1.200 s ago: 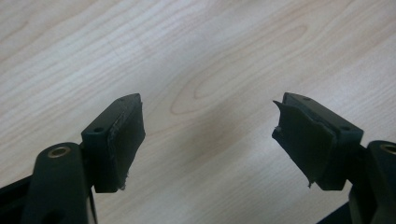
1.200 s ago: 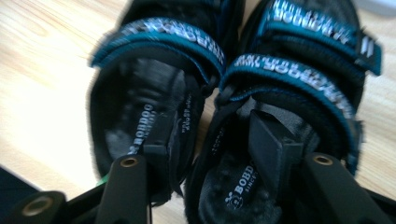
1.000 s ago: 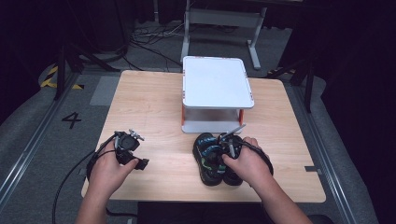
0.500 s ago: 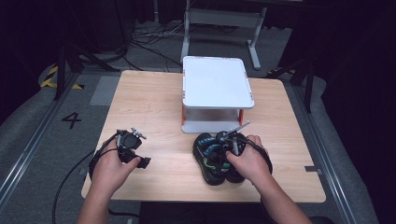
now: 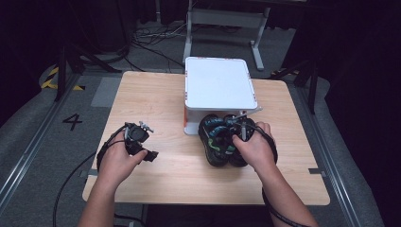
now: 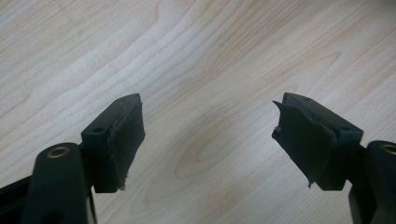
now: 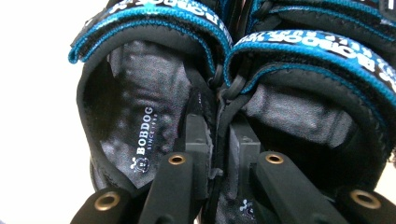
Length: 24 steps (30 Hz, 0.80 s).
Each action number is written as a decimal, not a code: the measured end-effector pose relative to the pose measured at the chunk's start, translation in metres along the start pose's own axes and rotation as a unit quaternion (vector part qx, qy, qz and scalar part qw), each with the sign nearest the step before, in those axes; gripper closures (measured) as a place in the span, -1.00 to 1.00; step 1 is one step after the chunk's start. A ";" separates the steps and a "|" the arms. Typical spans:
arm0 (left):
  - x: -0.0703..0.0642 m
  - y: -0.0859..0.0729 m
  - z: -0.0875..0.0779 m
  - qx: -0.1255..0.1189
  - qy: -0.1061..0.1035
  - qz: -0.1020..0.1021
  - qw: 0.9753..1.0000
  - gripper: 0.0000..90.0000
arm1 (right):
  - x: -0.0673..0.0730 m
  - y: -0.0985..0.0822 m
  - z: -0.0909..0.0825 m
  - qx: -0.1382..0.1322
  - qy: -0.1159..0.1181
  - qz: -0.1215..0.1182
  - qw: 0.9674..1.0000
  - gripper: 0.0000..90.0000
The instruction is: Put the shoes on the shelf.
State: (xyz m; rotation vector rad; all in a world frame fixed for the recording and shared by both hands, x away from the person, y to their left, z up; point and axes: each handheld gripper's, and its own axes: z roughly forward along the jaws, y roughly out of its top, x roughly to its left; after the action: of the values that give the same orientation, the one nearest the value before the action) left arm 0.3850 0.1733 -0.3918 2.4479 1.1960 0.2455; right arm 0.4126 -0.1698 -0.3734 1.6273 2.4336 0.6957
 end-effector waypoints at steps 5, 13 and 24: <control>0.001 0.007 0.001 -0.004 -0.005 0.003 1.000 -0.47 | -0.004 0.021 0.012 -0.022 -0.018 0.009 1.000 0.80; 0.005 0.009 0.001 -0.006 -0.009 0.007 1.000 -0.48 | -0.004 0.050 0.037 -0.042 -0.045 0.013 0.998 0.80; 0.008 -0.003 -0.001 -0.002 -0.004 -0.008 1.000 -0.48 | 0.002 0.067 0.051 -0.071 -0.056 0.035 0.995 0.79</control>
State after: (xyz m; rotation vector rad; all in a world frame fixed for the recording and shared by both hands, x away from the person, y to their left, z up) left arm 0.3879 0.1811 -0.3925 2.4311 1.2104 0.2323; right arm 0.4861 -0.1315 -0.3889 1.6563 2.2065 0.7474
